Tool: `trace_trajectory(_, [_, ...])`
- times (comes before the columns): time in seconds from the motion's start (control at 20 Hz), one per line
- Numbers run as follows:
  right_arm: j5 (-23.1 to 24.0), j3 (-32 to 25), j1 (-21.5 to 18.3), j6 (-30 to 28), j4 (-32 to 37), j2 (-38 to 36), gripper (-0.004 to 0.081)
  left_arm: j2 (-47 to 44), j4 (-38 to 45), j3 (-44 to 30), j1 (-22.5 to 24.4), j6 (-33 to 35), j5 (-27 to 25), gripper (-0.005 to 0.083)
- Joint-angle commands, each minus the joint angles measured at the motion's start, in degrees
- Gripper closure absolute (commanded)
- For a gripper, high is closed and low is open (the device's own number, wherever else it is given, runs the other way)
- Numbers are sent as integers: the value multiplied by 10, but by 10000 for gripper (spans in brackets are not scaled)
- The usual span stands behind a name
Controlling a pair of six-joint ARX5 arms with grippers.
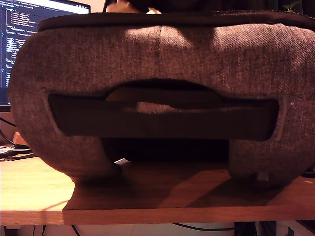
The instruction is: Pack the pair of socks inside the grey Google backpack
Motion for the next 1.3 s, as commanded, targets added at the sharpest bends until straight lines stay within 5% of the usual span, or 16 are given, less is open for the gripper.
trace_trajectory(0.0, [0,35,6,1,21,-15,783,0,3,1,3,11,6,13])
trace_trajectory(0.3, [0,35,6,1,21,-15,783,0,-60,41,0,-14,80,13])
trace_trajectory(0.9, [0,35,6,1,21,-15,783,44,-54,44,26,18,74,13])
trace_trajectory(1.0, [0,35,6,1,21,-15,783,63,-8,44,32,34,3,13])
trace_trajectory(1.1, [0,35,6,1,21,-15,783,70,136,44,42,73,-114,13])
trace_trajectory(1.25, [-8,35,6,1,20,-15,783,54,288,46,40,105,-158,13])
